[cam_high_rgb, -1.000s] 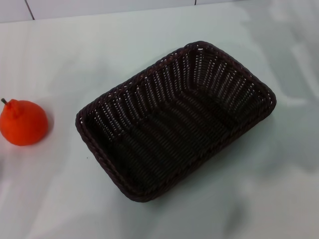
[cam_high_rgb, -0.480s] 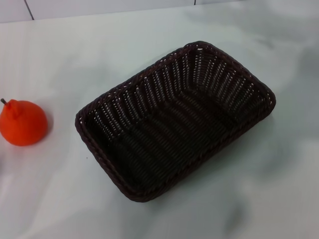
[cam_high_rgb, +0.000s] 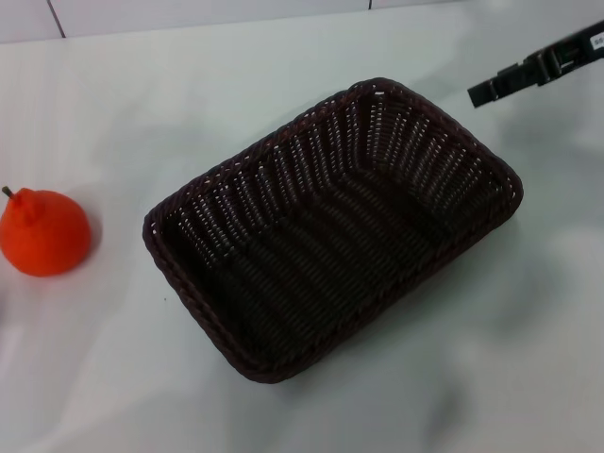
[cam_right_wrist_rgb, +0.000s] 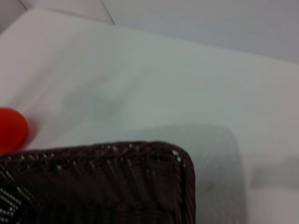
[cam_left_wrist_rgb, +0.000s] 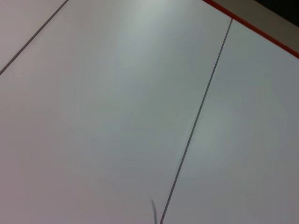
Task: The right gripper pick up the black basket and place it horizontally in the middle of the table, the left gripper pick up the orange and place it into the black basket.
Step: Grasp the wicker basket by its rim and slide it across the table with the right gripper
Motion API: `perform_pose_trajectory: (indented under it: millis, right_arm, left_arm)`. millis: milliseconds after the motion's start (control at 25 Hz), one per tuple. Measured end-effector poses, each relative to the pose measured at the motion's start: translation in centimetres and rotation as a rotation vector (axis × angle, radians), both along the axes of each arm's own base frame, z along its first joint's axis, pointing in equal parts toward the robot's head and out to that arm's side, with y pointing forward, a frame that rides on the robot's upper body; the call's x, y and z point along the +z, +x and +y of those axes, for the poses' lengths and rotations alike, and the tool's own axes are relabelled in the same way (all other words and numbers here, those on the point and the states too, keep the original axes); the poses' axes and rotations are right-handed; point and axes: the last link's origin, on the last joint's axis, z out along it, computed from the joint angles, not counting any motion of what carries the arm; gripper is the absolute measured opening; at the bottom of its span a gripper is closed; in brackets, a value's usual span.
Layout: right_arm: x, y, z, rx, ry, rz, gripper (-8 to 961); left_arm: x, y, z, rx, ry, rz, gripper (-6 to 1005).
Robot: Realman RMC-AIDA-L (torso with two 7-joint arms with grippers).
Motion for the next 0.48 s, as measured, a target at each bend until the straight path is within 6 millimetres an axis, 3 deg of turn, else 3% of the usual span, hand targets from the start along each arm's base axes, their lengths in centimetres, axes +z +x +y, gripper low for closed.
perform_pose_trajectory:
  millis: [480]
  right_arm:
    - [-4.3, 0.1, 0.1, -0.003, -0.074, -0.07, 765]
  left_arm:
    - [0.0, -0.2, 0.4, 0.015, -0.01, 0.002, 424]
